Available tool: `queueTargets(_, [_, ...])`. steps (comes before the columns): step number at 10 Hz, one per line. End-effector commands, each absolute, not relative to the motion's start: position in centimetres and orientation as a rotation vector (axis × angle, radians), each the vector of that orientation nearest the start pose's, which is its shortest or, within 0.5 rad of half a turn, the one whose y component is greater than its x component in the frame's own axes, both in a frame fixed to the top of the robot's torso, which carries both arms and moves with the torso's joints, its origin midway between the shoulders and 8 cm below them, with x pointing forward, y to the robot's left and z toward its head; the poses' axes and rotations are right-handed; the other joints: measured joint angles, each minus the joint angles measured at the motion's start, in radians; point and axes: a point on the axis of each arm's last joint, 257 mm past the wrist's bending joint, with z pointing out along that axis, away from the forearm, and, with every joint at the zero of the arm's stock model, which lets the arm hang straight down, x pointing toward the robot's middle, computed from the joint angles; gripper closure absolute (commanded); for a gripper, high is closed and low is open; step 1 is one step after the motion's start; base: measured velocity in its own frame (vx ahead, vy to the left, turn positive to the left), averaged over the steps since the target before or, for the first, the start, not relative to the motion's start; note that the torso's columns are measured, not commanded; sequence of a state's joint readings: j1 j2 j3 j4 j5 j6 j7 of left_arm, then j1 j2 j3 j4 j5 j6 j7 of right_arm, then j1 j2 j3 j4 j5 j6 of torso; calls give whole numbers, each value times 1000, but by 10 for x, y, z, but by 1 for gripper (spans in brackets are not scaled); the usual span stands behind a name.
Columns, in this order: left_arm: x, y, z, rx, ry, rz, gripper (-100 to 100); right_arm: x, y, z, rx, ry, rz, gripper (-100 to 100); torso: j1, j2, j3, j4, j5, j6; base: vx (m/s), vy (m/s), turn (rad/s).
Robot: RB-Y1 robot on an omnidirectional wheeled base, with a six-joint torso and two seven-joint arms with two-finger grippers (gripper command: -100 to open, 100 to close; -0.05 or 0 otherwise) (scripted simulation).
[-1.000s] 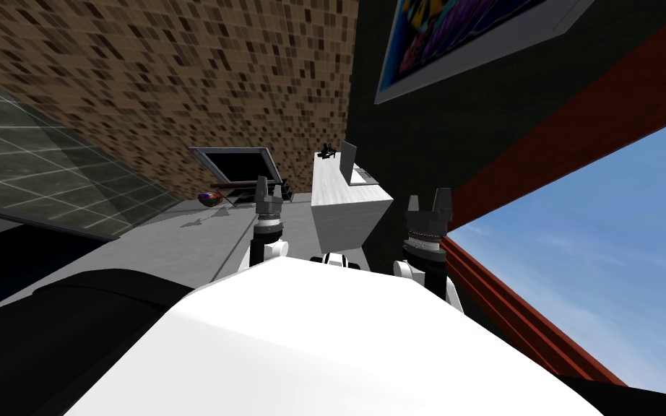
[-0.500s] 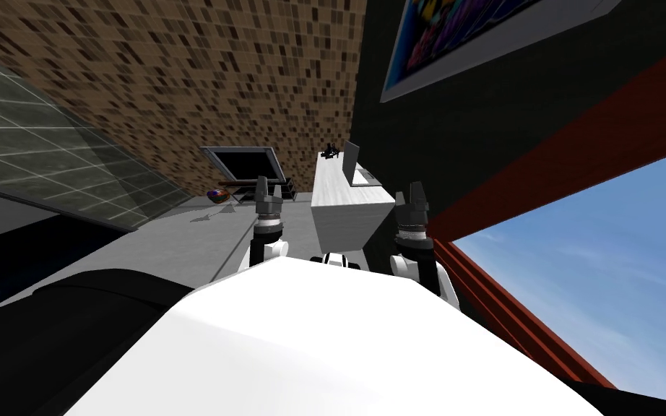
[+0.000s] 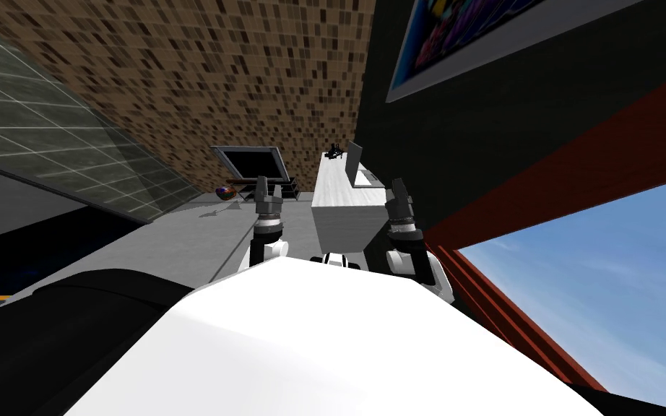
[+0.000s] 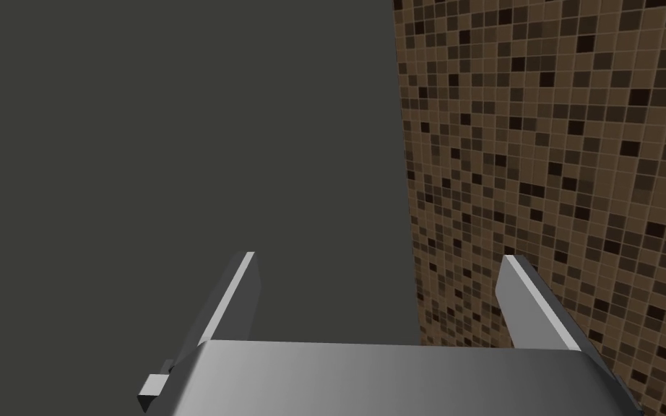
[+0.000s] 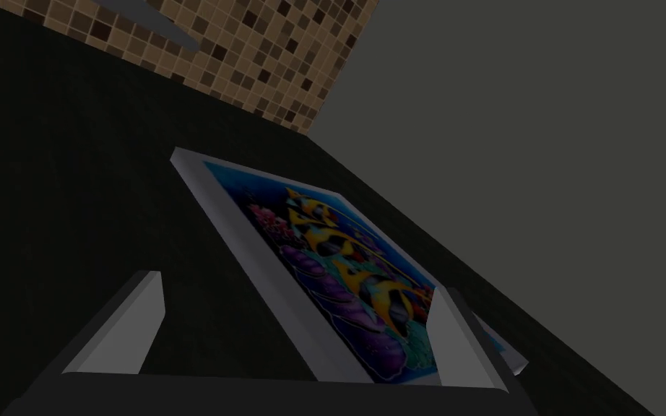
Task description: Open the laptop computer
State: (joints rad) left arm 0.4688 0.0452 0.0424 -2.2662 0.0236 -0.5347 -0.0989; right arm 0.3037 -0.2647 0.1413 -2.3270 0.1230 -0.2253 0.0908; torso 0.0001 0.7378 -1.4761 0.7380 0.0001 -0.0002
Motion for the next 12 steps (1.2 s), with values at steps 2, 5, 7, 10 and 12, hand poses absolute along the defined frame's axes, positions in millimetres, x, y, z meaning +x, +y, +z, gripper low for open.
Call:
queueTargets(2, [341,287,36,-558,619,-1206,0,402,-158,35,343,1025,1223,-100,0,0,0,0,0,0,14,-31,82])
queueTargets(5, [341,287,36,-558,619,-1205,0,412,-130,33,267,1098,1175,-100,0,0,0,0,0,1,23,-36,100])
queueTargets(7, [341,287,36,-558,619,-1205,0,417,-116,30,228,1138,1142,-100,0,0,0,0,0,1,19,-34,81])
queueTargets(10, [341,287,36,-558,619,-1205,0,426,-106,21,203,1202,1090,-100,0,0,0,0,0,0,20,-29,76])
queueTargets(12, [341,287,36,-558,619,-1206,0,431,-95,15,160,1245,1045,-100,0,0,0,0,0,0,21,-29,89])
